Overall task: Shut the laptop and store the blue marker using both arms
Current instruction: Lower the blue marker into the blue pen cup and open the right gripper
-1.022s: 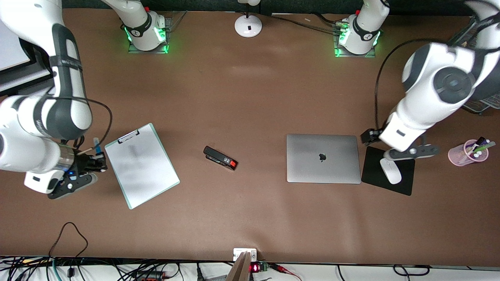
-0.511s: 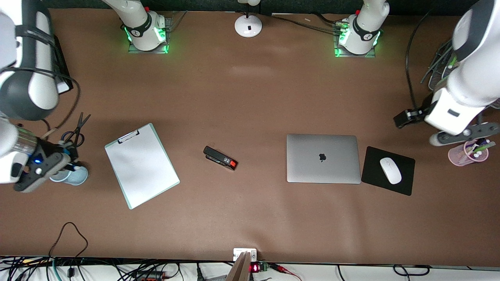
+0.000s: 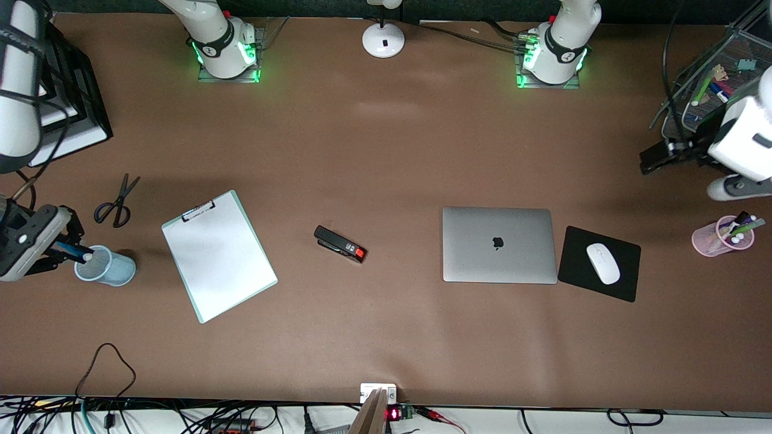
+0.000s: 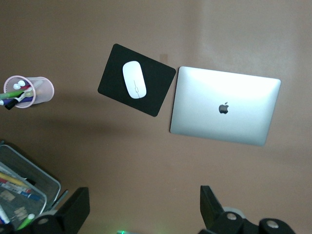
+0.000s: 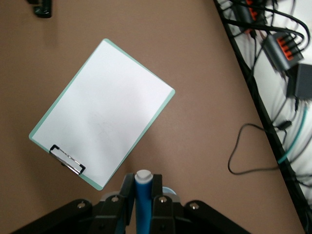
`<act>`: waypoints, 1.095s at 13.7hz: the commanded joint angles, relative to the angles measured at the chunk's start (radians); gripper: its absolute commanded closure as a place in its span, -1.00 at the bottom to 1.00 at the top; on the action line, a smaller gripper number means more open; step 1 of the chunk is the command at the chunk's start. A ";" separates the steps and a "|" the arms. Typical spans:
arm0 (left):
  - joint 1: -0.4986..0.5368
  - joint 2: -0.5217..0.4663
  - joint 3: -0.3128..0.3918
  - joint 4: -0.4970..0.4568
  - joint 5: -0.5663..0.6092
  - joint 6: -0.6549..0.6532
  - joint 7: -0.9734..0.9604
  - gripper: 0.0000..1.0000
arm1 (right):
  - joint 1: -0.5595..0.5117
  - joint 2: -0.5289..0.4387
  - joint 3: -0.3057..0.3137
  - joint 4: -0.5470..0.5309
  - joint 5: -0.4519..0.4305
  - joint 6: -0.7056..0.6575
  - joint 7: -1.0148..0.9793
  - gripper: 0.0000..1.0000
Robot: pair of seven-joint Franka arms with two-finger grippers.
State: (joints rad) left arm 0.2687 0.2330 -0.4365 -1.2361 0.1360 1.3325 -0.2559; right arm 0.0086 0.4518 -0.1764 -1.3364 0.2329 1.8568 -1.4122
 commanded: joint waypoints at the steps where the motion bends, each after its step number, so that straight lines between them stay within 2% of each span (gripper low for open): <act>1: 0.006 0.012 -0.004 0.069 -0.010 -0.064 0.108 -1.00 | -0.047 -0.012 0.014 -0.058 0.074 0.019 -0.181 0.95; 4: 0.037 -0.001 -0.011 0.067 -0.022 -0.067 0.141 -1.00 | -0.079 0.004 0.014 -0.093 0.134 0.018 -0.432 0.95; 7: 0.030 -0.055 -0.015 0.029 -0.021 -0.061 0.141 -1.00 | -0.122 0.031 0.017 -0.106 0.190 -0.010 -0.672 0.95; 10: 0.003 -0.080 0.002 0.000 -0.022 -0.056 0.142 -1.00 | -0.169 0.054 0.018 -0.112 0.229 -0.065 -0.807 0.95; 12: -0.075 -0.121 0.105 -0.055 -0.029 -0.047 0.156 -1.00 | -0.199 0.074 0.018 -0.112 0.299 -0.126 -0.888 0.95; 14: -0.109 -0.167 0.166 -0.120 -0.065 -0.018 0.179 -1.00 | -0.220 0.081 0.018 -0.112 0.312 -0.195 -0.945 0.95; 15: -0.149 -0.193 0.235 -0.156 -0.093 -0.001 0.185 -1.00 | -0.232 0.082 0.018 -0.110 0.321 -0.212 -0.973 0.95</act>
State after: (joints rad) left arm 0.1731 0.1294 -0.3100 -1.2793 0.0919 1.2859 -0.1160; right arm -0.1932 0.5399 -0.1742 -1.4438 0.5215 1.6889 -2.3236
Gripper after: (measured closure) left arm 0.000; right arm 0.819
